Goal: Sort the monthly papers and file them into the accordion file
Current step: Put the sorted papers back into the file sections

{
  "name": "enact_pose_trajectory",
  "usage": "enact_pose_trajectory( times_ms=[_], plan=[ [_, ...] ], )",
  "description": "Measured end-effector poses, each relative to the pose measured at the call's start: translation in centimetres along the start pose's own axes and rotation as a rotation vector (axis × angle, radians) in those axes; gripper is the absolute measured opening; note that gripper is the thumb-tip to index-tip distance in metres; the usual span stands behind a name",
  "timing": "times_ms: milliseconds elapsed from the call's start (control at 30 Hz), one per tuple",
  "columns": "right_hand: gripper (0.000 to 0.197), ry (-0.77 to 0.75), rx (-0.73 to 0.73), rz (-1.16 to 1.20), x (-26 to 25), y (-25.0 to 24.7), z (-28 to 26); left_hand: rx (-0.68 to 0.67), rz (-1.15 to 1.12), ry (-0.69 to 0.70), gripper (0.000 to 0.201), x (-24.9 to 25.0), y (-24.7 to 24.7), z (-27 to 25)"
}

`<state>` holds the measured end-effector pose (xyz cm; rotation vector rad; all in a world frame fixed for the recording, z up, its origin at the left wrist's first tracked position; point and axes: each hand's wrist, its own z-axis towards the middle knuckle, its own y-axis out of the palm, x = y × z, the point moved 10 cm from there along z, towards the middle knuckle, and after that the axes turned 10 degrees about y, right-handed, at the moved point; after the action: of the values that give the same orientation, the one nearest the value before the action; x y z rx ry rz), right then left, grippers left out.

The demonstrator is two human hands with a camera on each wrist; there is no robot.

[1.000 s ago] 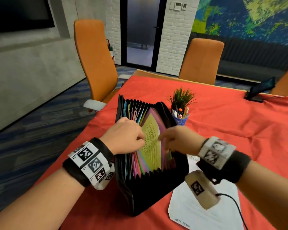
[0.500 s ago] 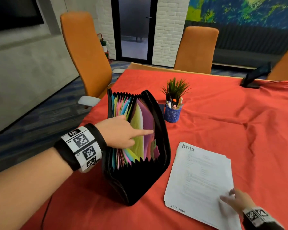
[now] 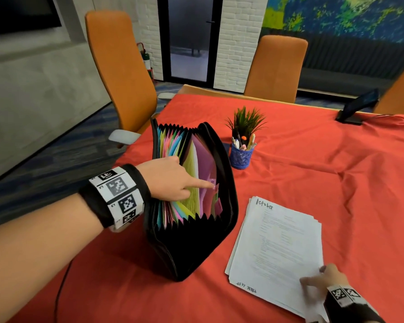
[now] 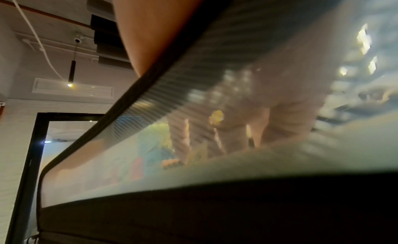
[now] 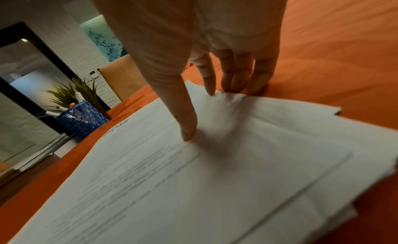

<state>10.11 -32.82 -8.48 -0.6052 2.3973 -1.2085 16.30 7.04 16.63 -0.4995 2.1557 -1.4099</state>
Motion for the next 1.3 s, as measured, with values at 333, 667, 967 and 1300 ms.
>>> enact_pose_trajectory(
  times_ms=[333,667,967,1300],
  plan=[
    [0.046,-0.008,0.082,0.05,-0.1,-1.0,0.5,0.202,-0.052,-0.185,0.031,-2.0,-0.7,-0.5],
    [0.008,-0.174,0.357,0.104,1.2,-4.1,-0.9,0.308,-0.117,-0.369,0.019,-3.9,-0.8,-1.4],
    [0.035,-0.074,0.224,-0.235,-0.5,1.1,-4.0,0.287,-0.184,-0.489,0.017,-4.8,-0.5,-1.2],
    [0.027,-0.225,0.353,-0.318,-2.4,1.0,-6.6,0.308,-0.204,-0.505,0.015,-4.8,-0.6,-1.7]
  ],
)
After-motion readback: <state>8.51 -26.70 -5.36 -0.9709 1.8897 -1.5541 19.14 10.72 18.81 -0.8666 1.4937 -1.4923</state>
